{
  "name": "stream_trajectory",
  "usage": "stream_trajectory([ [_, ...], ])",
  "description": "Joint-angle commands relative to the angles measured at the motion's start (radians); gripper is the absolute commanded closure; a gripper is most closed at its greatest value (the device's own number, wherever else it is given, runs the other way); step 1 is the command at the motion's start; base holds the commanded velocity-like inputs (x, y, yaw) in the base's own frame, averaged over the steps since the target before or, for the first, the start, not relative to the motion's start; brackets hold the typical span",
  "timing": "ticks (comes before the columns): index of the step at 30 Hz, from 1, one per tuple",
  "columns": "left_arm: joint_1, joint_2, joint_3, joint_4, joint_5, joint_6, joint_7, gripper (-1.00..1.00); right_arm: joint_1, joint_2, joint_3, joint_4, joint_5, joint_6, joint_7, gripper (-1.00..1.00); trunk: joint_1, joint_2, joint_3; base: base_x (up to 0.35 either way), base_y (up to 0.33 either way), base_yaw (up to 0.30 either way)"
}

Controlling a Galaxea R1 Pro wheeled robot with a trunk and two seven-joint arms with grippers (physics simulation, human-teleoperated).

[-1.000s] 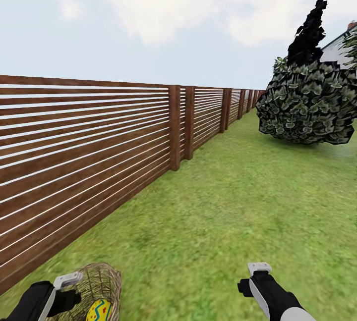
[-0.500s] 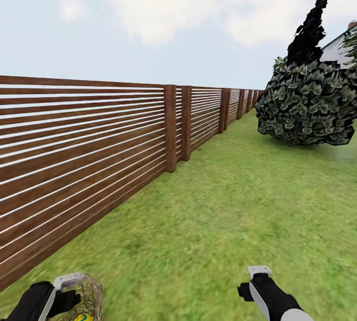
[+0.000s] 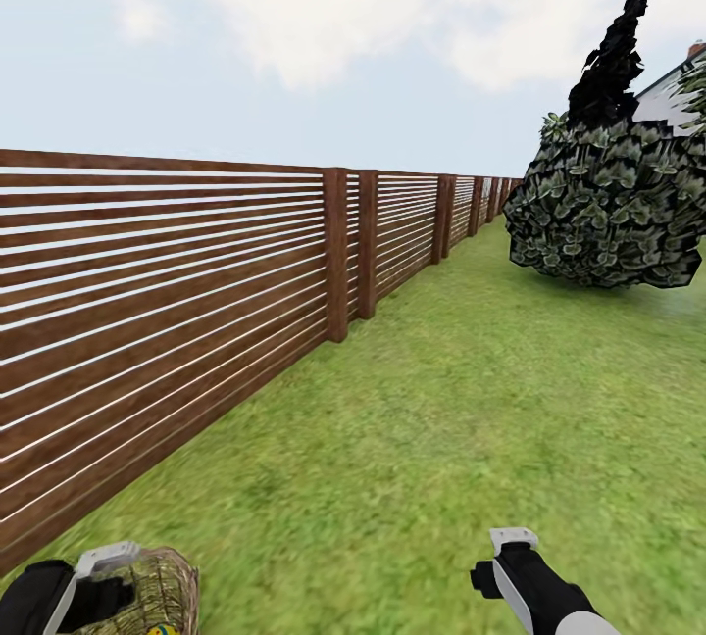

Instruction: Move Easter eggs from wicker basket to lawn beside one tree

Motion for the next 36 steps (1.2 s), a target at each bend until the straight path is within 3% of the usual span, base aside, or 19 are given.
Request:
stream_trajectory([
  [1,-0.001,0.011,0.003,0.014,-0.012,0.003,-0.048,-1.00,0.000,0.001,-0.002,-0.002,0.003,0.006,-0.001,-1.00,0.000,-0.001,-0.001,0.000,0.002,0.000],
  [4,-0.001,0.013,-0.001,0.029,-0.016,0.004,-0.080,-1.00,0.000,0.000,-0.002,-0.001,0.003,0.006,-0.001,-1.00,0.000,-0.001,-0.001,0.000,0.000,0.000],
  [21,0.000,0.008,-0.004,0.032,-0.014,0.004,-0.085,-1.00,0.000,0.000,-0.002,-0.001,0.002,0.006,-0.001,-1.00,0.000,-0.001,-0.001,0.001,0.001,0.000],
  [36,-0.001,0.008,-0.002,0.032,-0.013,0.003,-0.082,-1.00,0.000,0.001,-0.002,-0.001,0.003,0.006,-0.001,-1.00,0.000,-0.001,-0.001,0.144,0.132,0.000],
])
